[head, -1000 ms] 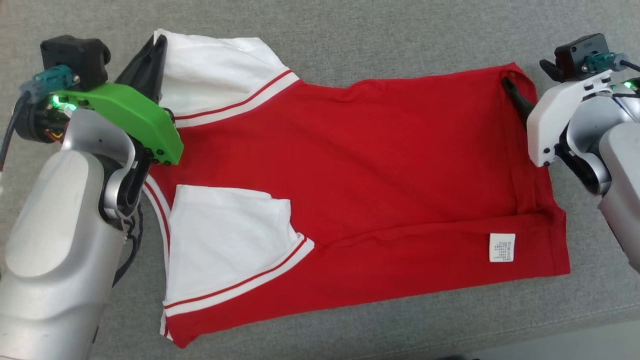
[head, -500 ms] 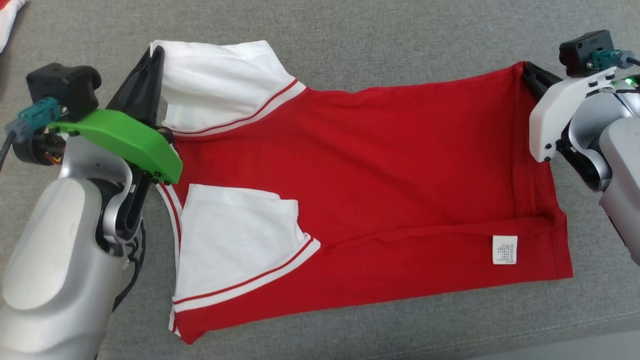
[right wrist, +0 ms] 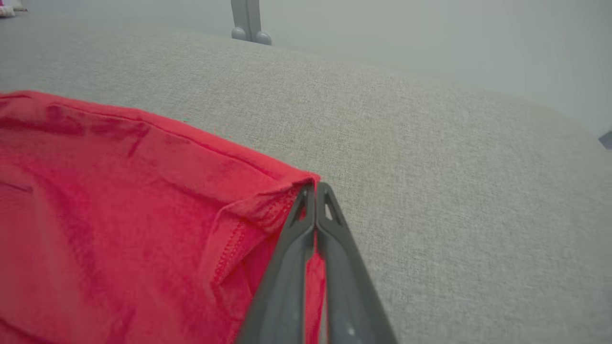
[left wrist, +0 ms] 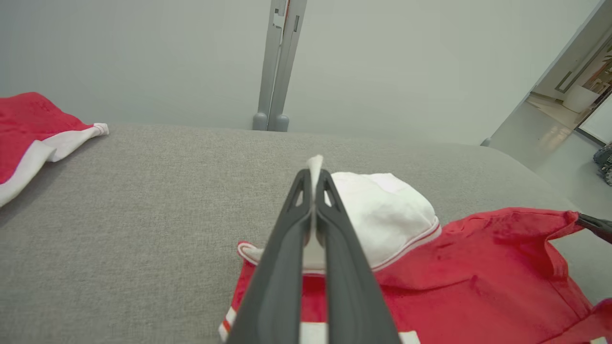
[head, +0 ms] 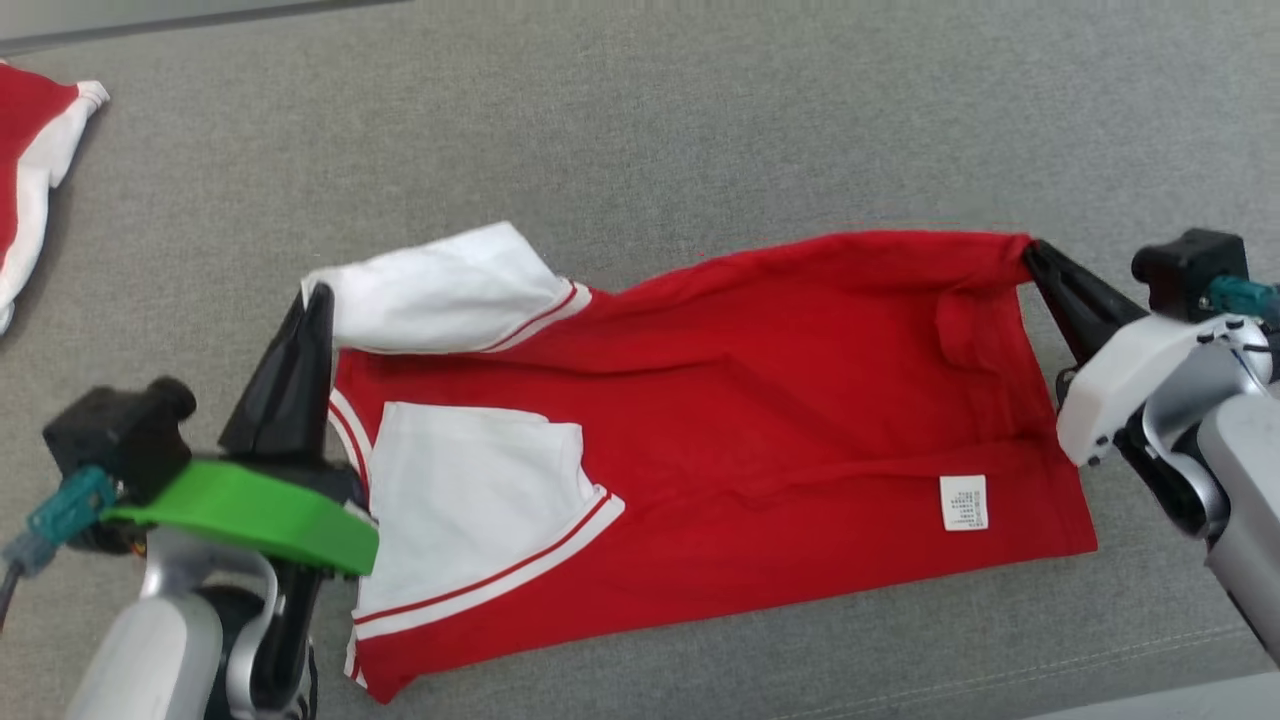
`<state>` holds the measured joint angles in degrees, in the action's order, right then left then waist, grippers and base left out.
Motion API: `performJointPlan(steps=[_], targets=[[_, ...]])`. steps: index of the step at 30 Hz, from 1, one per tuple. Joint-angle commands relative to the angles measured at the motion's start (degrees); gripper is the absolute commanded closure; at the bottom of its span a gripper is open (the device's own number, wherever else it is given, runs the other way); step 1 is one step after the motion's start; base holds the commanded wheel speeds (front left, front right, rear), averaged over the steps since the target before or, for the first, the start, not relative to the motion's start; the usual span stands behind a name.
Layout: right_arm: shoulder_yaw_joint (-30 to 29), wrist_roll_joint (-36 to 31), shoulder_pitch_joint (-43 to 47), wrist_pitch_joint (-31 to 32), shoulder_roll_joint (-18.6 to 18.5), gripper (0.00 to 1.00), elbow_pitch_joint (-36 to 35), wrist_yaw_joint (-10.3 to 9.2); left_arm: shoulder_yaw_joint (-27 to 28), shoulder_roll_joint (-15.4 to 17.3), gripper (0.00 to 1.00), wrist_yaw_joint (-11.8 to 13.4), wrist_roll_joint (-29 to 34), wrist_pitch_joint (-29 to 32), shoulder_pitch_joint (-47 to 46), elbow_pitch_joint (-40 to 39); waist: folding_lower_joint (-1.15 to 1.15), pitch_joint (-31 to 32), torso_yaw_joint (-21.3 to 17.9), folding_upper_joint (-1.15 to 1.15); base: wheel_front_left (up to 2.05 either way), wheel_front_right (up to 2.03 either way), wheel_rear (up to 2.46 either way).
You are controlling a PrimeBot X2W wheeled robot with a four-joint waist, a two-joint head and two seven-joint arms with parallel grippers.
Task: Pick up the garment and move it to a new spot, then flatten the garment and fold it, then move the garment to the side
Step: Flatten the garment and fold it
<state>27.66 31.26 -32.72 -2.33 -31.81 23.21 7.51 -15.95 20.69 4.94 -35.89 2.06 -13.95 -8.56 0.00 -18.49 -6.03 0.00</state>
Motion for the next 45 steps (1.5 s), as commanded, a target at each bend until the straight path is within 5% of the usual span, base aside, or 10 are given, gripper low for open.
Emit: performJointPlan(steps=[1,11,24,25,26,27,28,36,45], targets=[[-1.3,0.1,2.6,-0.5,-0.4,1.0,-1.3,-0.04,0.4,0.4,1.0,0.9,-0.5,-0.6,3.4,-1.8,0.0,2.3,-1.0,0.0,0.0,0.0,0.0],[-10.2,-2.4,16.7,1.6,2.6,1.0,-8.2,-0.04,-0.7,-1.9,1.0,4.5,-2.4,-2.8,20.2,-6.3,0.0,4.7,-1.2,0.0,0.0,0.0,0.0],[-15.5,-6.6,25.1,1.2,7.6,0.96,-8.7,-0.04,-1.8,-4.6,1.0,2.7,-5.5,-5.7,23.3,2.4,0.0,5.9,-0.9,0.0,0.0,0.0,0.0],[-16.3,-6.7,25.5,1.0,8.1,0.68,-8.5,-0.04,-1.8,-4.7,0.97,2.6,-5.8,-5.6,23.3,3.1,0.0,6.1,-0.9,0.0,0.0,0.0,0.0],[-16.9,-6.9,26.0,0.8,8.5,0.54,-8.4,-0.04,-1.8,-4.6,0.73,2.3,-5.7,-5.7,23.3,3.6,0.0,6.2,-1.0,0.0,0.0,0.0,0.0],[-17.6,-7.1,26.5,0.4,8.8,0.0,-8.4,-0.04,-1.7,-4.6,0.12,2.1,-5.8,-6.1,23.4,4.0,0.0,6.4,-1.0,0.0,0.0,0.0,0.0],[-18.1,-7.2,26.9,0.1,9.1,0.0,-8.4,-0.04,-1.7,-4.7,0.0,2.0,-6.0,-6.3,23.5,4.4,0.0,6.6,-1.0,0.0,0.0,0.0,0.0],[-24.5,-8.0,31.5,-0.8,10.7,0.0,-9.4,-0.04,-0.2,-4.9,0.0,0.3,-6.0,-11.1,23.8,4.4,0.0,8.6,-1.2,0.0,0.0,0.0,0.0],[-28.9,-10.8,29.2,0.5,12.5,0.0,-11.6,-0.04,0.6,-4.1,0.0,2.1,-3.8,-12.5,21.4,3.9,0.0,10.2,-0.9,0.0,0.0,0.0,0.0]])
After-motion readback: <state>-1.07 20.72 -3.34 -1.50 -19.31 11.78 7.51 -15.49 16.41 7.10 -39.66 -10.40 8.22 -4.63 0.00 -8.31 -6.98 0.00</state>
